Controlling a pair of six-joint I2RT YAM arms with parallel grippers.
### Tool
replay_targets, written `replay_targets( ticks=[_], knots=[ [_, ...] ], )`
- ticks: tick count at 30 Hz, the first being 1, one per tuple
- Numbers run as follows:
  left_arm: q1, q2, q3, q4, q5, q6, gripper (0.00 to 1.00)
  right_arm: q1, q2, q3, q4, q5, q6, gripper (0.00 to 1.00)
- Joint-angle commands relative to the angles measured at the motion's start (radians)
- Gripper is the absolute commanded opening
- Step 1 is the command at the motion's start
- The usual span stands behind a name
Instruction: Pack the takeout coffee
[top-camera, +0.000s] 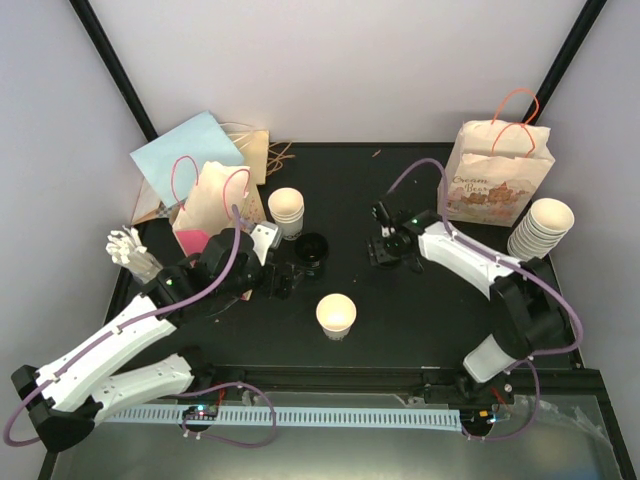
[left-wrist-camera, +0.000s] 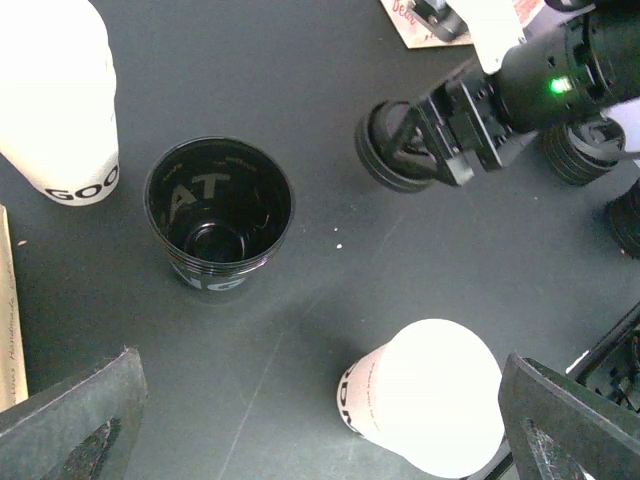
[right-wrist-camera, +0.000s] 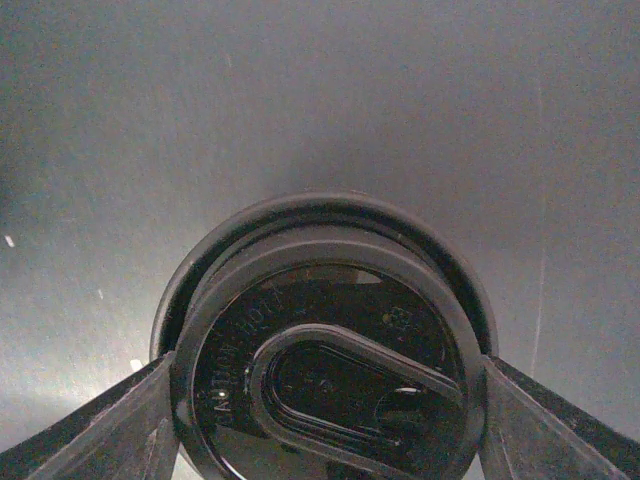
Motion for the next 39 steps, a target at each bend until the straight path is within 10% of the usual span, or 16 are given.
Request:
replay_targets(
  ticks=[1,16,39],
  knots=[
    [0.009,0.0,-0.009,0.053,0.042,0.002,0.99,-0.006,-0.104,-0.116,0.026,-0.052,0.042,0.77],
    [0.009,0.047,-0.088,0.351,0.326,-0.145,0.97,-0.073,-0.421,-0.263,0.04,-0.325,0.146,0.79],
    [0.016,0.522,0.128,0.659,0.579,-0.311,0.41,-0.107,-0.72,-0.216,-0.057,-0.498,0.264,0.78]
  ],
)
